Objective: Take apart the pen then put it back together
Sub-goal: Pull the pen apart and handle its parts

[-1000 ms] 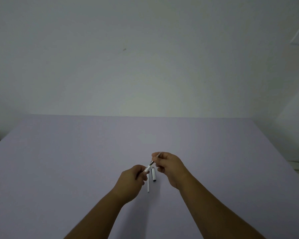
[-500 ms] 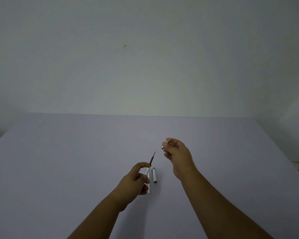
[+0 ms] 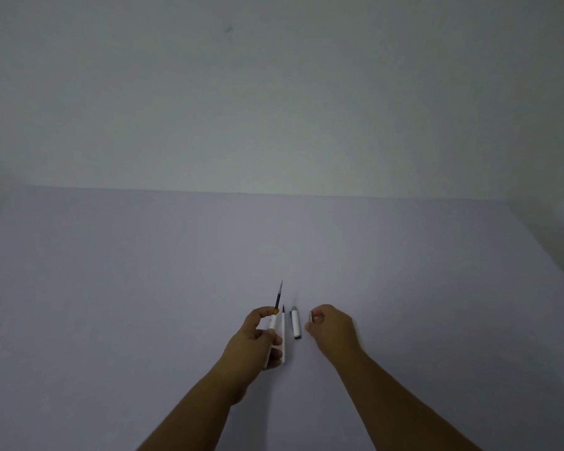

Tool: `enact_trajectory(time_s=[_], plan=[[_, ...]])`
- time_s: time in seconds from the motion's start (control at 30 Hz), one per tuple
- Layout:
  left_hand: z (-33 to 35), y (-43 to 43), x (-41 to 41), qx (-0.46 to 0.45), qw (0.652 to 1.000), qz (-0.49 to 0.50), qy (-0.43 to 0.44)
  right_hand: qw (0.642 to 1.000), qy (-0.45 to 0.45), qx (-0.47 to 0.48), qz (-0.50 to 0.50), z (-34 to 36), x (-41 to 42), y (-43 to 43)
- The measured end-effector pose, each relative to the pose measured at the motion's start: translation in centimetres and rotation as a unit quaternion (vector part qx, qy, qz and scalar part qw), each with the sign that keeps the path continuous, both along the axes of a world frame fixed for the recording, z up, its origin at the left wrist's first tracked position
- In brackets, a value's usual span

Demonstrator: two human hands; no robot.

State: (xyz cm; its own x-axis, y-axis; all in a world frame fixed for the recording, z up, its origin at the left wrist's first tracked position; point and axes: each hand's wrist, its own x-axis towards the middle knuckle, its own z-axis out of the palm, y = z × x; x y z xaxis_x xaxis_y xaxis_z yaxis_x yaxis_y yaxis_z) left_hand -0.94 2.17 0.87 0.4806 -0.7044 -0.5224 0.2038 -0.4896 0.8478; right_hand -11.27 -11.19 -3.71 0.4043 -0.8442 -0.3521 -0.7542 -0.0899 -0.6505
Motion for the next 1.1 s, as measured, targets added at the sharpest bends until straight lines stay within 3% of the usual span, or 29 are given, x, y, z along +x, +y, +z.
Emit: enact_trajectory(time_s=[0.2, 0.57, 0.67, 0.8, 0.97, 1.1], plan=[[-0.6, -0.3, 0.2, 0.003, 1.000, -0.002, 0.007, 0.999, 0.007, -0.028, 0.020, -0.6, -0.1, 0.0], [-0.7, -0.4, -0.4, 0.008, 1.000, -0.008, 0.013, 0.999, -0.041, 0.010, -0.026, -0.6, -0.8, -0.1], [-0.7, -0.6, -0.5, 0.009, 1.000, -0.009, 0.018, 0.993, -0.096, 0.032, -0.066, -0.1, -1.1, -0.4], [-0.4, -1.2, -0.9, 0.004, 1.000, -0.020, 0.021, 0.951, -0.239, 0.161, -0.111, 1.8, -0.6, -0.4], [-0.2, -2.0, -1.7, -0.002, 0.999, -0.040, 0.017, 0.946, -0.253, 0.196, -0.051, 3.0, 0.4, -0.3], [-0.3, -2.0, -1.7, 0.001, 0.999, -0.044, 0.013, 0.920, -0.299, 0.194, -0.166, 3.3, 0.9, -1.9]])
